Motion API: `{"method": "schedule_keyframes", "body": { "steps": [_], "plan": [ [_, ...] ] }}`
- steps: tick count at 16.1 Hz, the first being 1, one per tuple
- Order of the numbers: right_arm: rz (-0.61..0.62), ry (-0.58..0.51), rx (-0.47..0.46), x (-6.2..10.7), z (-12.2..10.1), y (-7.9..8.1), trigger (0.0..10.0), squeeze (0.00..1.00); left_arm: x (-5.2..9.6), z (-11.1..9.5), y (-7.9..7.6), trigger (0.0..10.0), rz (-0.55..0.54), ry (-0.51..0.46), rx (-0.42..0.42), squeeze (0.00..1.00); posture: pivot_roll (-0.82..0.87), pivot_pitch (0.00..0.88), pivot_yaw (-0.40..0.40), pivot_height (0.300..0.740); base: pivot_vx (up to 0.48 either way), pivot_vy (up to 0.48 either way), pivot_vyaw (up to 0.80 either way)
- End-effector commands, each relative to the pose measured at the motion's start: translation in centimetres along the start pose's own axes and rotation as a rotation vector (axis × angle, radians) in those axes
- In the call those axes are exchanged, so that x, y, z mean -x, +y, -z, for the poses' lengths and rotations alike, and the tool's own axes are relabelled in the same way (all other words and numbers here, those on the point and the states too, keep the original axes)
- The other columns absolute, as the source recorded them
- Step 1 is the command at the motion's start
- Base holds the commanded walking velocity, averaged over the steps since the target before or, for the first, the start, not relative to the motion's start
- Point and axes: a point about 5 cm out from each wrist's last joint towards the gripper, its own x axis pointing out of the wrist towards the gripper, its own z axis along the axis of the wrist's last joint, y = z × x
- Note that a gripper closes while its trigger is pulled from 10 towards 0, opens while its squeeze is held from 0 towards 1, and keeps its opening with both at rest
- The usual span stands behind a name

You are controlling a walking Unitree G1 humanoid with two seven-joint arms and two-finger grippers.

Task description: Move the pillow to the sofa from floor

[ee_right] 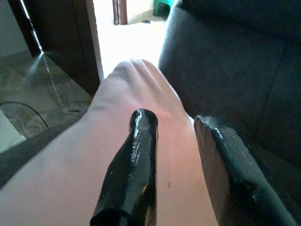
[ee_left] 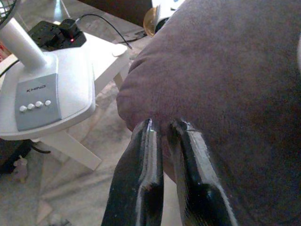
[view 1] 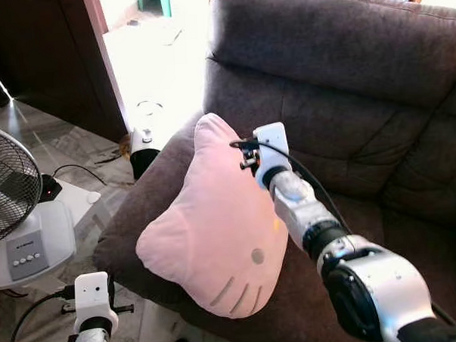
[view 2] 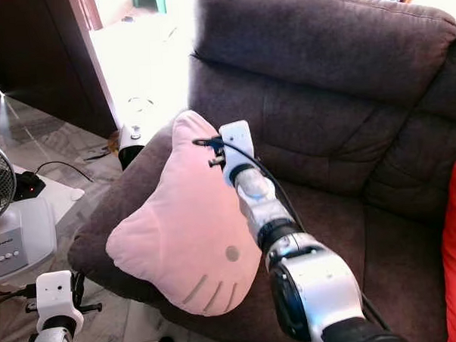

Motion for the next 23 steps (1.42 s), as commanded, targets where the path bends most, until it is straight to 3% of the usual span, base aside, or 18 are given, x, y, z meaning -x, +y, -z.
{"method": "schedule_keyframes", "body": {
  "steps": [1,5,6,7,9,10,11,13,16,19,23],
  "plan": [
    [0.017,0.001,-0.002,0.4,0.9,-0.6,10.0,0.00,0.1,0.3,0.1,10.0,-0.008,0.018,-0.006,0.00,0.27,0.171,-0.090,0.740,0.000,0.000,0.00],
    [0.121,0.091,0.008,2.9,5.8,-2.9,10.0,0.00,-0.1,1.3,0.6,10.0,-0.044,0.050,0.002,0.00,0.24,0.134,-0.084,0.740,0.000,0.000,0.00],
    [0.250,0.153,0.036,4.8,8.3,-5.6,10.0,0.00,0.3,1.9,1.3,10.0,-0.073,0.068,-0.007,0.00,0.24,0.120,-0.079,0.740,0.000,0.000,0.00],
    [0.327,0.186,0.048,5.8,9.4,-7.1,10.0,0.00,0.4,2.2,1.8,10.0,-0.094,0.076,-0.006,0.00,0.23,0.112,-0.076,0.740,0.000,0.000,0.00],
    [0.443,0.264,0.092,8.5,12.0,-9.4,10.0,0.00,0.8,3.1,2.5,10.0,-0.112,0.103,-0.013,0.00,0.22,0.094,-0.068,0.740,0.000,0.000,0.00],
    [0.458,0.302,0.069,9.3,13.0,-9.6,10.0,0.00,1.0,3.4,2.5,10.0,-0.112,0.112,-0.012,0.00,0.22,0.085,-0.066,0.740,0.000,0.000,0.00],
    [0.466,0.361,-0.005,10.6,14.8,-9.4,10.0,0.00,1.1,4.1,2.6,10.0,-0.115,0.144,-0.014,0.00,0.21,0.068,-0.063,0.740,0.000,0.000,0.00],
    [0.416,0.464,-0.065,12.4,17.4,-8.2,10.0,0.00,1.6,5.3,2.6,10.0,-0.122,0.195,-0.007,0.00,0.22,0.050,-0.061,0.740,0.000,0.000,0.00],
    [0.327,0.655,-0.056,15.7,21.2,-6.1,10.0,0.00,3.1,8.1,2.7,10.0,-0.148,0.344,0.028,0.00,0.22,0.032,-0.057,0.740,0.000,0.000,0.00],
    [0.326,0.753,-0.054,17.8,22.9,-5.4,10.0,0.00,4.6,10.2,2.7,10.0,-0.167,0.462,0.063,0.00,0.22,0.032,-0.059,0.740,0.000,0.000,0.00],
    [0.325,0.774,-0.056,18.6,23.4,-5.3,10.0,0.00,5.2,10.9,2.8,10.0,-0.176,0.494,0.079,0.00,0.23,0.059,-0.064,0.740,0.000,0.000,0.00]
  ]
}}
